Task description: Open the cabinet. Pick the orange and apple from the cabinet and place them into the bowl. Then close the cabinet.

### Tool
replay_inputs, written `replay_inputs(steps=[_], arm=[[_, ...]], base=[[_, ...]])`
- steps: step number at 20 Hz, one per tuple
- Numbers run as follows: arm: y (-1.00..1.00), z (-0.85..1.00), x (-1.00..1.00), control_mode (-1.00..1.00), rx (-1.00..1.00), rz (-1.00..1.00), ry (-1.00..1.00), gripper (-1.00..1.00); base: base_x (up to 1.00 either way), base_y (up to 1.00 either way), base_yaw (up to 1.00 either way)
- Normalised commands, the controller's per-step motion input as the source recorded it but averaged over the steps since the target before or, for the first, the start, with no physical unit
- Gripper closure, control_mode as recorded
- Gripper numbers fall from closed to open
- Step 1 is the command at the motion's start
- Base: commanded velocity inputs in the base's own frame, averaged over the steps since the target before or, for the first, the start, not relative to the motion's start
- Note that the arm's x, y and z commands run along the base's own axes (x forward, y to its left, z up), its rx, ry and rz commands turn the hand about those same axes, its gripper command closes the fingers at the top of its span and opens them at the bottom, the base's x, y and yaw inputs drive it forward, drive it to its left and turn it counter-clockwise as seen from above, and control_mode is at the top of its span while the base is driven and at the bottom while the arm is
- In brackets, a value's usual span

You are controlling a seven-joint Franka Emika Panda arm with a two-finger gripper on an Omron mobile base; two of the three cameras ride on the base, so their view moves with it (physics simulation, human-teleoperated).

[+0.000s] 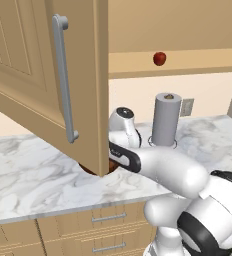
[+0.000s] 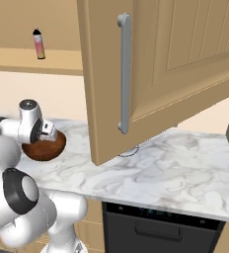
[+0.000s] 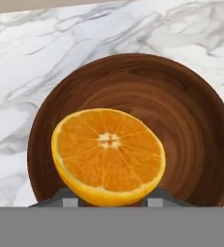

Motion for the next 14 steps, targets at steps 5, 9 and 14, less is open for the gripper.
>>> replay_inputs(steps=[5,9,14], arm=[[0.10,-0.28,0.26,-1.00,0.00,0.00,0.02,1.00],[0.12,-0.29,0.17,-1.00,0.00,0.00,0.03,1.00],[0.04,-0.15,0.12,-1.00,0.02,0.00,0.06,-1.00]], base=[[0.00,0.00,0.00],[0.00,0.00,0.00],[0.00,0.00,0.00]])
